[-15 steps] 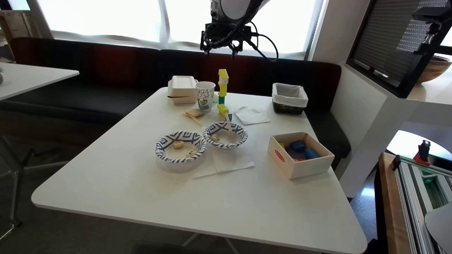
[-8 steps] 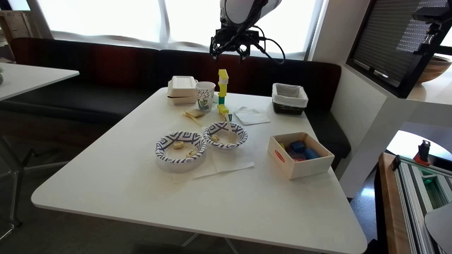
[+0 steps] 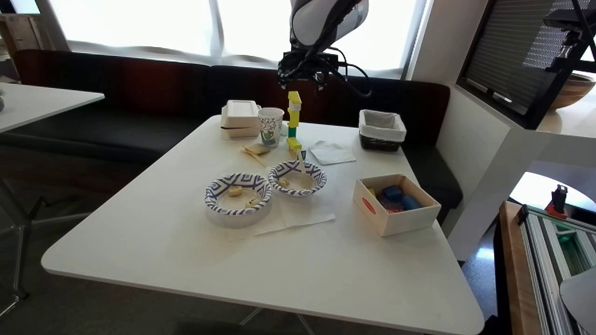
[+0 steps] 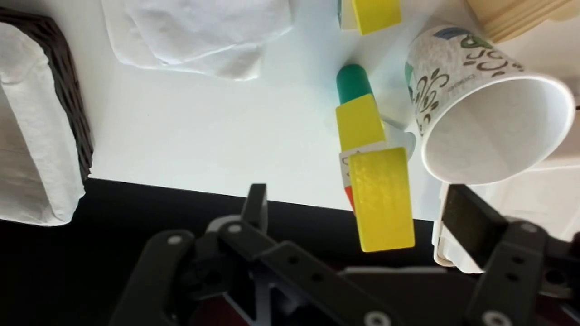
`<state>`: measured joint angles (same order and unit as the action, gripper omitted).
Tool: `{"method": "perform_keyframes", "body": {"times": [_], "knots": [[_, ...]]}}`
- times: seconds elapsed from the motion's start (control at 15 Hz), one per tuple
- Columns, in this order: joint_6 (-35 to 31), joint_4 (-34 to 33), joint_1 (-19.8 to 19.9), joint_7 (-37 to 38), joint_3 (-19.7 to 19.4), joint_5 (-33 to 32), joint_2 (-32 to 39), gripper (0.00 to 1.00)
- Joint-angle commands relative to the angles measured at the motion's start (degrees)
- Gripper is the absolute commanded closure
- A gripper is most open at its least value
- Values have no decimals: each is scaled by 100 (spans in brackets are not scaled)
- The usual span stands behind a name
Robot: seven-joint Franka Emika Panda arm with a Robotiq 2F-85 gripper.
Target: Remove the yellow block from the top of the stacked blocks.
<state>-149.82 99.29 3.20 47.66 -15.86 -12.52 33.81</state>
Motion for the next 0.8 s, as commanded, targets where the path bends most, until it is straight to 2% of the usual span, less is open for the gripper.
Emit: {"method": "perform_keyframes", "body": {"times": [0.0, 0.47, 0.6, 0.73], "knots": [[-224, -248, 20, -158, 3, 305, 279, 0], [-301, -617, -48, -223, -97, 346, 550, 0], [-339, -703, -44, -227, -115, 352, 617, 7], [-342, -765, -41, -239, -129, 356, 660, 9]]}}
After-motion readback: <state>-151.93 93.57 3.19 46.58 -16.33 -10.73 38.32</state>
